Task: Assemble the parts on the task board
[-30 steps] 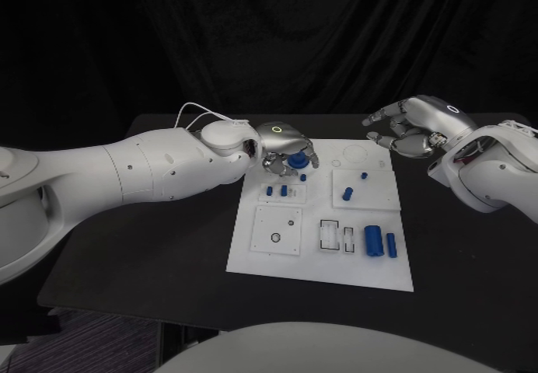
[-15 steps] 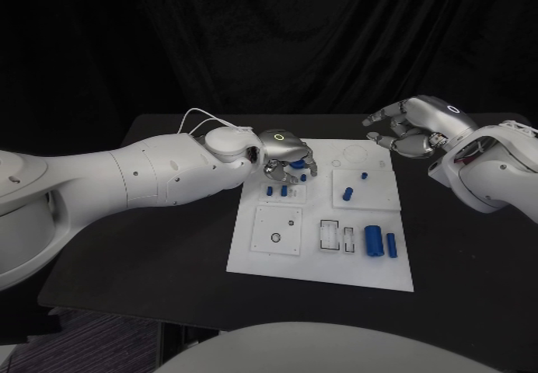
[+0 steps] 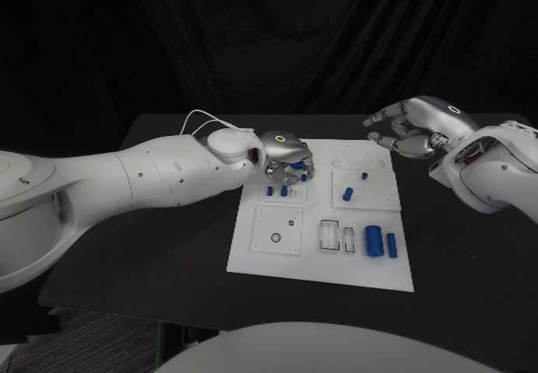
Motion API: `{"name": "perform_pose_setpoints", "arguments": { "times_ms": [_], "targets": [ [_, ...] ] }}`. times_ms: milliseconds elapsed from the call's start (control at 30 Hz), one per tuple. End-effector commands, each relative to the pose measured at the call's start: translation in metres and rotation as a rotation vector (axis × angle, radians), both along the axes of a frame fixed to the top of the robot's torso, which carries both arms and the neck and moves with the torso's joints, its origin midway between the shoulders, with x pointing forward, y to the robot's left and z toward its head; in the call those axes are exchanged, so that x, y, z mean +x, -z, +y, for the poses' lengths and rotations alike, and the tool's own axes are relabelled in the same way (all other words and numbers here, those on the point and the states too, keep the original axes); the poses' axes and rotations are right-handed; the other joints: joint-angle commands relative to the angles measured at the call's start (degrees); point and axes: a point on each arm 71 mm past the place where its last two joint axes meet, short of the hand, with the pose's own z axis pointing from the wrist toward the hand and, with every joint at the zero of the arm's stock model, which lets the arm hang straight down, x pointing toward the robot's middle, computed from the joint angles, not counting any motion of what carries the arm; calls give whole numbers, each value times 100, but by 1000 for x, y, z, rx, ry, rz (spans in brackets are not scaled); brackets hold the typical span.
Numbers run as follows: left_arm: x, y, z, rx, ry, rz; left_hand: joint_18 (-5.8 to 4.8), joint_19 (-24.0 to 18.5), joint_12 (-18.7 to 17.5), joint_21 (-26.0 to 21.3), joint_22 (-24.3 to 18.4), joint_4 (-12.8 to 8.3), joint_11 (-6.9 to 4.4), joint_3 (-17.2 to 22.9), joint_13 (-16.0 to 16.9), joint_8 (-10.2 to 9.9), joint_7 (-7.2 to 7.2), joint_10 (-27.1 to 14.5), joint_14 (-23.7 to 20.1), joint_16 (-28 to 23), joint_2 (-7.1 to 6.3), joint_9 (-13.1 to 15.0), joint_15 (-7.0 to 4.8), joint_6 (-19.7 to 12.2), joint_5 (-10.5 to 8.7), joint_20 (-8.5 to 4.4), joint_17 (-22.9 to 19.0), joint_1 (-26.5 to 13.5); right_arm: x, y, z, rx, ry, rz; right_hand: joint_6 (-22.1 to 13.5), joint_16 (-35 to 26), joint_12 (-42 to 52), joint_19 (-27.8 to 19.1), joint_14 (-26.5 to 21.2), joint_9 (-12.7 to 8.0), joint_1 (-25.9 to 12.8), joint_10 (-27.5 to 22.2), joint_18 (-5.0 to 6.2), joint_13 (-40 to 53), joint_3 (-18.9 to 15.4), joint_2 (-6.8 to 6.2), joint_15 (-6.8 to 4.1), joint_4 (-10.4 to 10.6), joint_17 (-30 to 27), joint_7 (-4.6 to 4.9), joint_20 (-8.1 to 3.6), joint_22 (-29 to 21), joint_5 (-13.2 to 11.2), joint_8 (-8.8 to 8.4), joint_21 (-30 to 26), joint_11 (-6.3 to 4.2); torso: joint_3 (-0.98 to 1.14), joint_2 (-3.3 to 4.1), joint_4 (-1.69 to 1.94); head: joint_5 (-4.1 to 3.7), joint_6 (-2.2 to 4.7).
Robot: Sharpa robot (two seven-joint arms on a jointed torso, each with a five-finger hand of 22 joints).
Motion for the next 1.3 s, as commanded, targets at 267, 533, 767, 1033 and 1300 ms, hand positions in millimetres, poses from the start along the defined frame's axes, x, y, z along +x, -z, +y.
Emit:
{"name": "perform_pose_setpoints", "arguments": {
  "times_ms": [267, 533, 767, 1033, 1300],
  "targets": [
    [0, 2, -4, -7, 17, -8, 4, 64, 6, 16, 810, -7, -44, 148, -98, 85, 58, 255, 75, 77, 42, 64, -35, 200, -18, -29, 12, -79, 0, 0, -1, -5, 12, 10, 44, -24, -27, 130, 476, -11, -68, 270, 84, 1181, 42, -16, -12, 7, 1005, -10, -11, 1156, 37, -21, -41, -19, -1, 2, 0, 10, -1],
    [0, 3, -5, -6, 19, -6, 3, 74, -8, 17, 812, -20, -84, 200, -167, 104, 96, 428, 101, 98, 53, 97, -62, 257, -55, -44, 10, -116, 0, 0, 0, -5, 12, 11, 44, -24, -27, 130, 476, -11, -68, 270, 84, 1181, 42, -16, -12, 7, 1005, -10, -11, 1156, 37, -21, -41, -19, 0, -1, 1, 15, -1],
    [0, 4, -7, -7, 29, -4, -3, 100, -23, 40, 821, -67, -172, 248, -255, 138, 154, 712, 151, 135, 70, 149, -119, 354, -78, -75, 16, -150, 0, 0, 0, -5, 13, 12, 44, -24, -27, 130, 476, -11, -68, 270, 84, 1181, 42, -16, -12, 7, 1005, -10, -11, 1156, 37, -21, -41, -19, 0, 0, 3, 22, -1],
    [-1, 6, -7, 1, 27, 8, 6, 80, -226, -21, 807, -111, -323, 304, -438, 112, 274, 970, 116, 98, 67, 183, -209, 393, -81, -110, -96, -202, 0, 0, 0, -6, 14, 12, 51, -40, -38, 125, 471, -12, -74, 259, 87, 1168, 50, -15, -14, 8, 985, -9, -13, 1152, 38, -20, -54, -20, -1, 2, 2, 26, -1],
    [-2, 7, -5, -15, 36, -6, -24, 170, -366, 117, 850, -205, -368, 350, -590, 145, 336, 1403, 233, 187, 100, 244, -249, 579, -14, -140, 4, -199, 0, 0, -1, -6, 15, 12, 51, -40, -38, 125, 471, -12, -74, 259, 87, 1168, 50, -15, -14, 8, 985, -9, -13, 1152, 38, -20, -54, -20, 0, 1, 2, 20, -1]
  ]
}}
